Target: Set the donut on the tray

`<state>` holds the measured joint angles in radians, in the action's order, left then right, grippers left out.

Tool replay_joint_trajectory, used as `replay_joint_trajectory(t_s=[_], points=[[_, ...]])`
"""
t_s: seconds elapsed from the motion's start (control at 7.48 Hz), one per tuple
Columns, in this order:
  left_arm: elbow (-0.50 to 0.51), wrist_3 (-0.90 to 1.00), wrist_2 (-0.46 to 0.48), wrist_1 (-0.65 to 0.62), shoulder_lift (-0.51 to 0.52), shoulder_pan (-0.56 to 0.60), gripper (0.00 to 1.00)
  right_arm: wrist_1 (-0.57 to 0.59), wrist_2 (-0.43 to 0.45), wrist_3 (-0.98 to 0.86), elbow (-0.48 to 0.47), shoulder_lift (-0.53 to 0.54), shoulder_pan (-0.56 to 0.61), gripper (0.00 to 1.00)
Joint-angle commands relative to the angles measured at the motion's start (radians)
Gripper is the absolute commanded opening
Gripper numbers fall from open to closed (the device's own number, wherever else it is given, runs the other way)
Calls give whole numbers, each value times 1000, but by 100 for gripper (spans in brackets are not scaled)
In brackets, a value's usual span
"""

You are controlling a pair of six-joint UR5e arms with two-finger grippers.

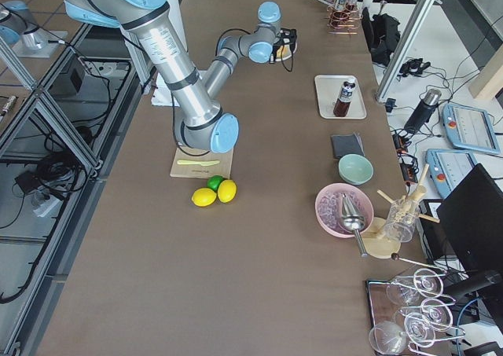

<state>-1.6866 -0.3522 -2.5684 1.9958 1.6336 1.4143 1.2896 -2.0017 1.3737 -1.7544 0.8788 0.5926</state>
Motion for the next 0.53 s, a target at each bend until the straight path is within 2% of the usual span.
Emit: replay_joint_trajectory(t_s=[0.0, 0.13, 0.4], points=[[-68, -435, 124, 271, 8, -218, 98, 0, 4, 4, -4, 0, -2, 0], [-67, -567, 131, 335, 31, -265, 98, 0, 6, 4, -4, 2, -2, 0], [-68, -901, 134, 353, 170, -348, 98, 0, 18, 4, -4, 0, 0, 0]])
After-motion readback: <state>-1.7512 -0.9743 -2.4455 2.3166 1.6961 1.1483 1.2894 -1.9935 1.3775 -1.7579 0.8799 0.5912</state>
